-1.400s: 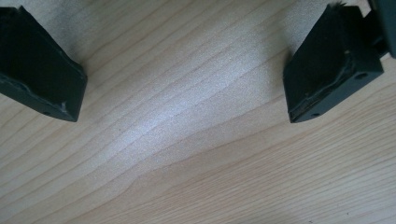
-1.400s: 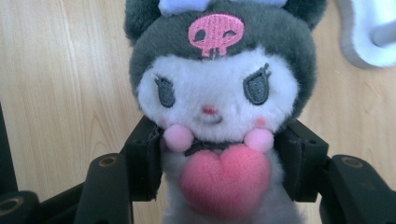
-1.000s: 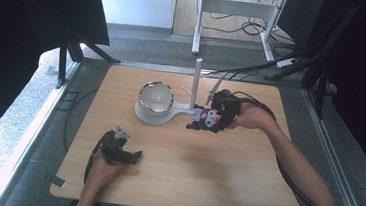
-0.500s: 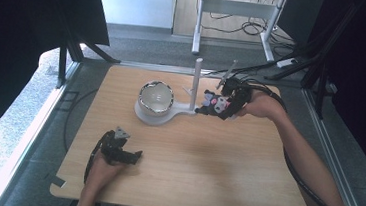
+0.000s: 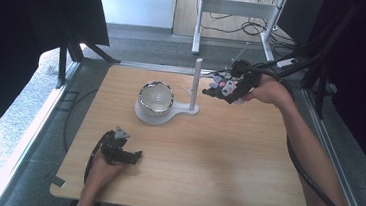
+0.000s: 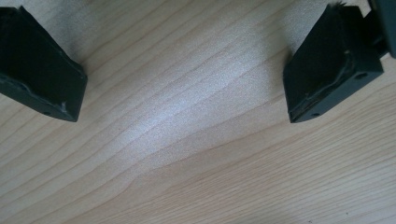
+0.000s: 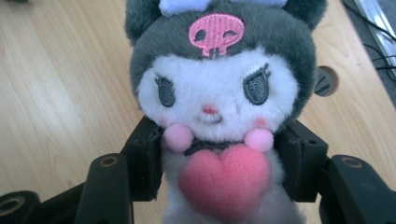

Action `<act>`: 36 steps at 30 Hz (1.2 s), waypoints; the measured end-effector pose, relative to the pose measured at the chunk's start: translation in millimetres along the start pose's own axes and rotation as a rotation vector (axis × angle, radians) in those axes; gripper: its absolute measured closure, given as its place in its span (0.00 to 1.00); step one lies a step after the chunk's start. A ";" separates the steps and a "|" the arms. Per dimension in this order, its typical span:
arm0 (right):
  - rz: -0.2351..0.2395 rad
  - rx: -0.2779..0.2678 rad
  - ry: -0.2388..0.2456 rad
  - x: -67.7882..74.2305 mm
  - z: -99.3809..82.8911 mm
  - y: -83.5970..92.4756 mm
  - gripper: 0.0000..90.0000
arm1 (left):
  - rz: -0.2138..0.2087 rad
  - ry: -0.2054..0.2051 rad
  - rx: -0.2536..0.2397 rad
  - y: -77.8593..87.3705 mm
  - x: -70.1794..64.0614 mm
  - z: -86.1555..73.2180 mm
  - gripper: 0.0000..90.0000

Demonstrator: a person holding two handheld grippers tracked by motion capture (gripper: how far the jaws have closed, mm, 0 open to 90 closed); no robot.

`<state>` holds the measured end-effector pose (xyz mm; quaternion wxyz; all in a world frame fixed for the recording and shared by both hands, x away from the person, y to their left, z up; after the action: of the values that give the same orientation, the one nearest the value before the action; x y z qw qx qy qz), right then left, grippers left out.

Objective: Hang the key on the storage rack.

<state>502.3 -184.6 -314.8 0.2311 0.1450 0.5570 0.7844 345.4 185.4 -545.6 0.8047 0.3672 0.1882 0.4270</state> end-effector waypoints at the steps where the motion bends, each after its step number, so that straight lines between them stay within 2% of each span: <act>1: -0.004 -0.006 -0.009 -2.3 1.7 2.0 0.46 | 0.000 0.000 0.000 0.0 0.0 0.0 0.00; 4: -0.020 -0.026 -0.035 -9.7 7.6 6.7 0.46 | -0.001 0.000 0.000 0.0 0.0 0.0 0.00; 12: -0.052 -0.057 -0.053 -17.6 18.9 9.9 0.46 | 0.000 -0.001 0.000 0.0 0.1 0.0 0.00; 25: -0.081 -0.082 -0.048 -14.5 37.9 7.0 0.46 | 0.000 -0.001 0.000 0.0 0.1 0.0 0.00; 29: -0.084 -0.084 -0.049 -14.3 39.7 5.7 0.46 | -0.001 -0.001 0.001 0.0 0.1 0.0 0.00; 36: -0.080 -0.105 -0.047 -12.5 38.5 15.1 0.46 | -0.001 0.000 0.000 0.0 0.0 0.0 0.00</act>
<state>528.6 -164.2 -287.3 0.2827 0.1287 0.5148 0.7991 345.4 185.4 -545.6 0.8048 0.3673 0.1881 0.4266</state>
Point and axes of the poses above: each handheld gripper's, and its own axes: y roughly backward along the jaws, z roughly out of its top, x roughly to its left, the point moved 3 cm from there along -y, roughly forward along the jaws, and after that the axes turned 4 degrees about -y, right-handed, at the moved point
